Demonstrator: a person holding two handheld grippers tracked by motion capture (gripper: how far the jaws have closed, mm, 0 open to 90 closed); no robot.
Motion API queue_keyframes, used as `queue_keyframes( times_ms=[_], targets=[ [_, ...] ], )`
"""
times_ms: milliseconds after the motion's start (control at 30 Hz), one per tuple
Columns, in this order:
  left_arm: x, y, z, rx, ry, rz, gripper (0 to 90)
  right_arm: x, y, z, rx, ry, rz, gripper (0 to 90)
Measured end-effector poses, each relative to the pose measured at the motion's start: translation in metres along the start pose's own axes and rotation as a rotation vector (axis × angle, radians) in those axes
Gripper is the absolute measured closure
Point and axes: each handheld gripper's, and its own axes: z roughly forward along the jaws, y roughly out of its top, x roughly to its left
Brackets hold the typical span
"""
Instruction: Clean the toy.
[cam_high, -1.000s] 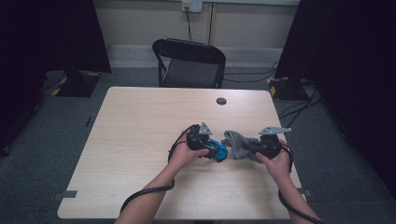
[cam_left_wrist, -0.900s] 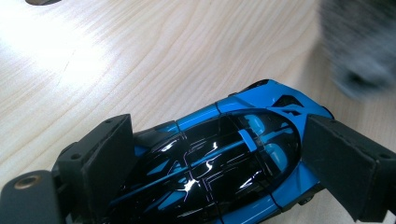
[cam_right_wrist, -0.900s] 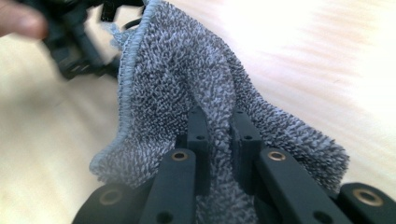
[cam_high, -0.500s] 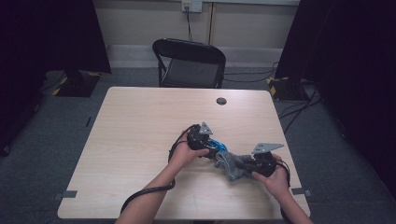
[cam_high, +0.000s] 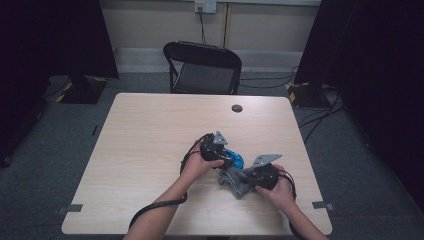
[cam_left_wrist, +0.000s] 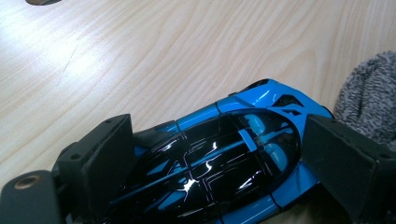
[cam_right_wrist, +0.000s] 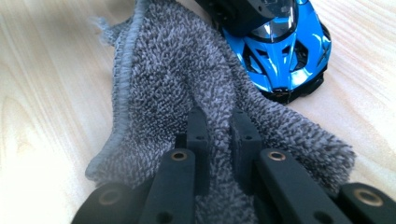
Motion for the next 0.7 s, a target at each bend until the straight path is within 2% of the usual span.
queue_keyframes(
  times_ms=[133,333,700],
  targets=[
    [0.0,-0.001,0.0,-0.004,0.002,0.0,9.7,-0.004,0.0,0.0,-0.003,0.007,0.018,81.0],
    [-0.001,-0.001,0.0,-0.009,0.006,-0.001,9.7,-0.008,-0.001,-0.002,-0.003,-0.008,0.029,81.0],
    [-0.001,-0.002,0.0,-0.017,0.008,-0.003,9.7,-0.028,-0.003,-0.004,-0.01,-0.039,0.083,81.0]
  ],
)
